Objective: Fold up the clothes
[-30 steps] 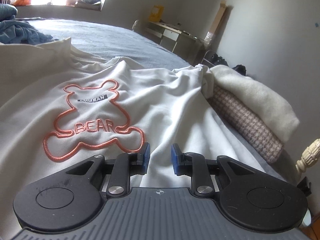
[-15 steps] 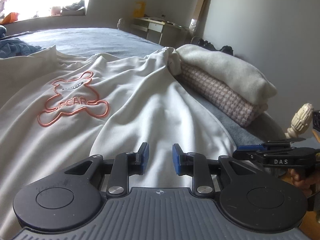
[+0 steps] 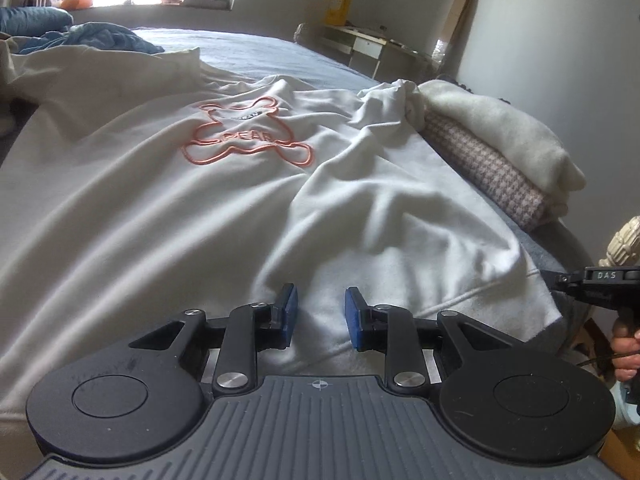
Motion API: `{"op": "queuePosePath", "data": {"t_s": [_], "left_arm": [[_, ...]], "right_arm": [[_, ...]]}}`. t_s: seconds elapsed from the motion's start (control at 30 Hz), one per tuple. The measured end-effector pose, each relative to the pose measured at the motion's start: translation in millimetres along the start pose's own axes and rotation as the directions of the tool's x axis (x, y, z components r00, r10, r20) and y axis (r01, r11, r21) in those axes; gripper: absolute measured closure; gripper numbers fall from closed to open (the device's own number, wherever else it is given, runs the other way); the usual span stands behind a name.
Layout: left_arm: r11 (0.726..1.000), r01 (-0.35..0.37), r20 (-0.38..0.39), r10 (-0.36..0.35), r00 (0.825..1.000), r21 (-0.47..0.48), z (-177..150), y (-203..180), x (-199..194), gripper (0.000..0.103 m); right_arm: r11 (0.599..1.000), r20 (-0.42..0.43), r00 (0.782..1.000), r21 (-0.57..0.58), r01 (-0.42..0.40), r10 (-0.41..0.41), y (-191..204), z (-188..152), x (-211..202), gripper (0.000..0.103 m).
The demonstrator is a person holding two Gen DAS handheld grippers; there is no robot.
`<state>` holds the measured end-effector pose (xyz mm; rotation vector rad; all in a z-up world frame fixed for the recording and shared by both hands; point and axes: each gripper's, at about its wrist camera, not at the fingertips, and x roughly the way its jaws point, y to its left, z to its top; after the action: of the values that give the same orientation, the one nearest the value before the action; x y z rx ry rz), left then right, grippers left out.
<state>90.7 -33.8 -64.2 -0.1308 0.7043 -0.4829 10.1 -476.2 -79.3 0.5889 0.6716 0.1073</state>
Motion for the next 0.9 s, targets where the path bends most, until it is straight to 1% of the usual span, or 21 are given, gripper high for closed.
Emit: {"op": "queuePosePath", "data": {"t_s": [0.07,0.1,0.13,0.17,0.2,0.27,0.3,0.33,0.37,0.4,0.47,0.6,0.7,0.8,0.9], "left_arm": [[1.000,-0.015,0.020,0.015,1.000,-0.002,-4,5,-13,0.078],[1.000,-0.029,0.030,0.029,0.999,0.001,-6,8,-18,0.077],[0.999,-0.043,0.041,0.043,0.998,0.005,-8,10,-24,0.076],[0.998,-0.058,0.050,0.058,0.997,0.008,-11,12,-28,0.076],[0.997,-0.074,0.056,0.073,0.996,0.010,-13,14,-32,0.074],[0.997,-0.083,0.058,0.082,0.995,-0.001,-18,21,-35,0.073],[0.996,-0.087,0.058,0.087,0.995,-0.008,-21,25,-37,0.073],[0.996,-0.090,0.055,0.091,0.994,-0.021,-23,29,-37,0.073],[0.995,-0.093,0.053,0.094,0.994,-0.036,-25,33,-38,0.073],[0.994,-0.091,0.054,0.094,0.994,-0.053,-26,37,-39,0.073],[0.993,-0.090,0.060,0.095,0.994,-0.075,-27,41,-46,0.073],[0.993,-0.096,0.060,0.101,0.993,-0.075,-33,49,-55,0.073],[0.992,-0.089,0.057,0.094,0.994,-0.088,-38,57,-57,0.073],[0.991,-0.079,0.059,0.086,0.995,-0.110,-38,62,-62,0.073],[0.988,-0.083,0.068,0.092,0.993,-0.127,-39,67,-67,0.073]], "right_arm": [[0.998,0.027,0.998,0.026,-0.063,0.063,0,3,-11,0.090],[0.996,0.025,0.996,0.034,-0.082,0.081,1,3,-13,0.083],[0.995,0.021,0.995,0.039,-0.097,0.096,1,3,-14,0.061],[0.995,0.008,0.995,0.034,-0.096,0.095,2,3,-12,0.051],[0.995,-0.008,0.996,0.026,-0.093,0.093,4,2,-8,0.051],[0.997,-0.061,0.995,-0.016,-0.076,0.075,15,0,5,0.052],[0.997,-0.067,0.995,-0.036,-0.075,0.072,20,-2,7,0.057],[0.996,-0.074,0.995,-0.057,-0.073,0.069,25,-3,9,0.083],[0.994,-0.080,0.995,-0.077,-0.072,0.066,29,-5,11,0.099],[0.993,-0.083,0.995,-0.093,-0.069,0.062,34,-6,10,0.099],[0.994,-0.058,0.997,-0.096,-0.053,0.048,38,-6,-7,0.100],[0.995,-0.017,1.000,-0.098,-0.020,0.018,46,-8,-39,0.100],[0.997,-0.099,0.994,-0.071,0.031,-0.038,30,-27,-18,0.100],[0.999,-0.080,0.996,-0.013,0.030,-0.031,20,-29,-16,0.099],[0.998,-0.105,0.993,0.034,0.051,-0.048,8,-26,-10,0.096]]}}
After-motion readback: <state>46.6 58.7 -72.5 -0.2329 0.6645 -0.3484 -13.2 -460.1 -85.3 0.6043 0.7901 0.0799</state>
